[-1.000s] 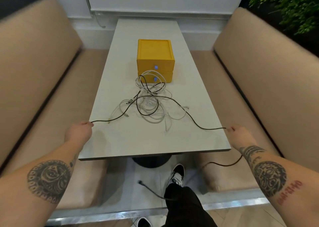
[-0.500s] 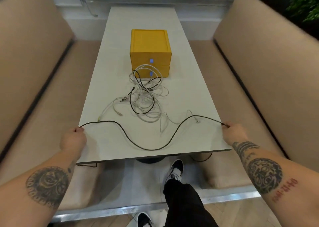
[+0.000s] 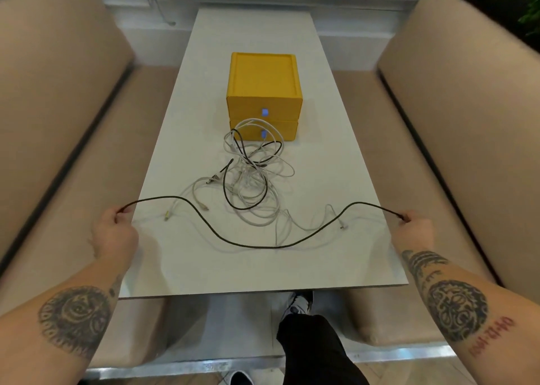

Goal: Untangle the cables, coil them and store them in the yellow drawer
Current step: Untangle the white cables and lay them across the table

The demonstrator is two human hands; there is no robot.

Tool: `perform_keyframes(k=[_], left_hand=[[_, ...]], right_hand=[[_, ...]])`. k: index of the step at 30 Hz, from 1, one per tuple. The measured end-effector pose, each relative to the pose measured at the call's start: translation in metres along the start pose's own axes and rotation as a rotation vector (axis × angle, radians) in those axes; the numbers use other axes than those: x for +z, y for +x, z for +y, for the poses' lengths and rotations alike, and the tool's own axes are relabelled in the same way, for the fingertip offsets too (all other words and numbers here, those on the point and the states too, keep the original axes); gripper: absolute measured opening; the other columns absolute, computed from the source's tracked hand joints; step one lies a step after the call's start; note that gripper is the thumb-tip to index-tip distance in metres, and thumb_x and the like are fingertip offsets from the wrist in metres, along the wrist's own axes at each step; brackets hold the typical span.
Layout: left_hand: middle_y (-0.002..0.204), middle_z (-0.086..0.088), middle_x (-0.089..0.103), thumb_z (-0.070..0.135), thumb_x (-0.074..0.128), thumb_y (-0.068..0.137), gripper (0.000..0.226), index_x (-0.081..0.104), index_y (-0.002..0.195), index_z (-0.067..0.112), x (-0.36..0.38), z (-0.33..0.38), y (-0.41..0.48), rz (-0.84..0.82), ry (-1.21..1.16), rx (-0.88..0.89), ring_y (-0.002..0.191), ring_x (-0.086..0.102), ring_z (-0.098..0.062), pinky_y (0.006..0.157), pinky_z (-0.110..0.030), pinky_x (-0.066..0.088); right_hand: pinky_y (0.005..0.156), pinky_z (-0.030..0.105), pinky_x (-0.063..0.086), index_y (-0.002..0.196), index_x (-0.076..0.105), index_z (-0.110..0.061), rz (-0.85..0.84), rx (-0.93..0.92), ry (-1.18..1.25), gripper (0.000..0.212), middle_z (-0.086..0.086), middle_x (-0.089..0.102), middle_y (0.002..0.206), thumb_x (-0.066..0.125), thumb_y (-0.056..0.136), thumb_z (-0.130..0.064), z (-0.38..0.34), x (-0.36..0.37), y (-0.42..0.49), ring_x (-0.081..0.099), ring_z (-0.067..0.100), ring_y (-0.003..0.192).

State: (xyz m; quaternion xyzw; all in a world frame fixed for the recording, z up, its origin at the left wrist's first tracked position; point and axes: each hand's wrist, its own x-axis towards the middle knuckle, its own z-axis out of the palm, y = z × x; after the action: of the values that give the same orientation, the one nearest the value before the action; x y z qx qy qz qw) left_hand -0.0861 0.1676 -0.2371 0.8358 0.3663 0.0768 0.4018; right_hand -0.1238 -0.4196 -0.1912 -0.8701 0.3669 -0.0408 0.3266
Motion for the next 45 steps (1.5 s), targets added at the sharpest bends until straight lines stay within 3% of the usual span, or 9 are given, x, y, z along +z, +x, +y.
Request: perform_keyframes(k=[6, 11, 16, 20, 23, 26, 30, 35, 45], left_hand=[[0.102, -0.01, 0.064, -0.001, 0.044, 0.084, 0.034, 0.06, 0.101, 0.024, -0.008, 0.033, -0.042, -0.077, -0.07, -0.14, 0.094, 0.057, -0.035, 0.087, -0.043, 0.048], [0.115, -0.014, 0.064, 0.002, 0.044, 0.085, 0.041, 0.061, 0.118, 0.02, -0.009, 0.034, -0.038, -0.119, -0.032, -0.086, 0.104, 0.058, -0.038, 0.09, -0.043, 0.049], [0.138, -0.01, 0.056, 0.008, 0.041, 0.078, 0.059, 0.056, 0.134, 0.02, -0.005, 0.027, -0.037, -0.138, 0.099, 0.1, 0.127, 0.049, -0.038, 0.108, -0.051, 0.042], [0.147, -0.011, 0.047, -0.006, 0.042, 0.082, 0.059, 0.054, 0.137, 0.014, -0.007, 0.034, -0.057, -0.138, 0.098, 0.216, 0.137, 0.037, -0.034, 0.116, -0.048, 0.031], [0.157, -0.007, 0.036, -0.004, 0.045, 0.084, 0.063, 0.054, 0.14, 0.023, -0.007, 0.032, -0.064, -0.217, 0.188, 0.384, 0.145, 0.024, -0.028, 0.122, -0.039, 0.016], [0.161, 0.0, 0.031, 0.017, 0.041, 0.085, 0.059, 0.056, 0.139, 0.035, -0.005, 0.036, -0.073, -0.334, 0.354, 0.663, 0.148, 0.02, -0.029, 0.121, -0.043, 0.013], [0.159, 0.011, 0.033, 0.034, 0.04, 0.085, 0.052, 0.061, 0.132, 0.041, -0.005, 0.053, -0.084, -0.491, 0.363, 0.756, 0.15, 0.014, -0.021, 0.12, -0.05, 0.015], [0.15, 0.007, 0.047, 0.028, 0.058, 0.097, 0.027, 0.067, 0.122, 0.033, 0.013, 0.091, -0.088, -0.505, 0.223, 0.762, 0.144, 0.025, -0.018, 0.118, -0.036, 0.022], [0.158, 0.01, 0.036, 0.059, 0.059, 0.091, 0.046, 0.058, 0.132, 0.038, 0.019, 0.118, -0.106, -0.638, 0.636, 0.9, 0.149, 0.02, -0.019, 0.118, -0.045, 0.025]], right_hand=[[0.092, 0.044, 0.053, 0.108, 0.072, -0.01, -0.129, 0.104, -0.076, 0.03, 0.021, 0.069, 0.104, 0.054, 0.085, -0.001, -0.001, 0.017, 0.002, 0.064, 0.041, 0.1], [0.094, 0.045, 0.05, 0.122, 0.06, -0.001, -0.125, 0.123, -0.065, 0.036, 0.026, 0.063, 0.118, 0.05, 0.087, -0.002, -0.017, 0.019, -0.009, 0.059, 0.044, 0.108], [0.108, 0.044, 0.028, 0.138, 0.049, -0.015, 0.042, -0.231, -0.139, 0.054, 0.008, 0.048, 0.138, 0.049, 0.086, -0.001, -0.053, 0.023, -0.041, 0.042, 0.031, 0.129], [0.092, 0.037, 0.024, 0.126, 0.061, -0.027, -0.024, -0.705, -0.117, 0.031, -0.007, 0.066, 0.11, 0.05, 0.098, -0.034, -0.114, 0.033, -0.083, 0.057, 0.022, 0.11], [0.096, 0.044, 0.029, 0.128, 0.05, -0.033, -0.344, -0.746, -0.518, 0.059, -0.008, 0.071, 0.091, 0.036, 0.09, -0.075, -0.156, 0.05, -0.114, 0.063, 0.02, 0.1], [0.101, 0.048, 0.027, 0.125, 0.049, -0.027, -0.437, -0.652, -0.729, 0.062, 0.001, 0.069, 0.109, 0.041, 0.086, -0.075, -0.166, 0.073, -0.132, 0.061, 0.025, 0.108], [0.097, 0.038, 0.046, 0.112, 0.069, -0.018, -0.433, -0.5, -0.393, 0.026, 0.006, 0.069, 0.115, 0.052, 0.095, -0.029, -0.167, 0.082, -0.127, 0.061, 0.029, 0.11], [0.08, 0.042, 0.056, 0.099, 0.068, -0.018, -0.347, -0.491, 0.068, 0.025, -0.001, 0.075, 0.092, 0.045, 0.099, -0.028, -0.205, 0.048, -0.119, 0.068, 0.026, 0.085], [0.07, 0.019, 0.052, 0.109, 0.061, -0.024, -0.186, -0.726, 0.736, 0.02, -0.004, 0.073, 0.1, 0.042, 0.106, -0.019, -0.307, -0.054, -0.125, 0.062, 0.01, 0.074]])
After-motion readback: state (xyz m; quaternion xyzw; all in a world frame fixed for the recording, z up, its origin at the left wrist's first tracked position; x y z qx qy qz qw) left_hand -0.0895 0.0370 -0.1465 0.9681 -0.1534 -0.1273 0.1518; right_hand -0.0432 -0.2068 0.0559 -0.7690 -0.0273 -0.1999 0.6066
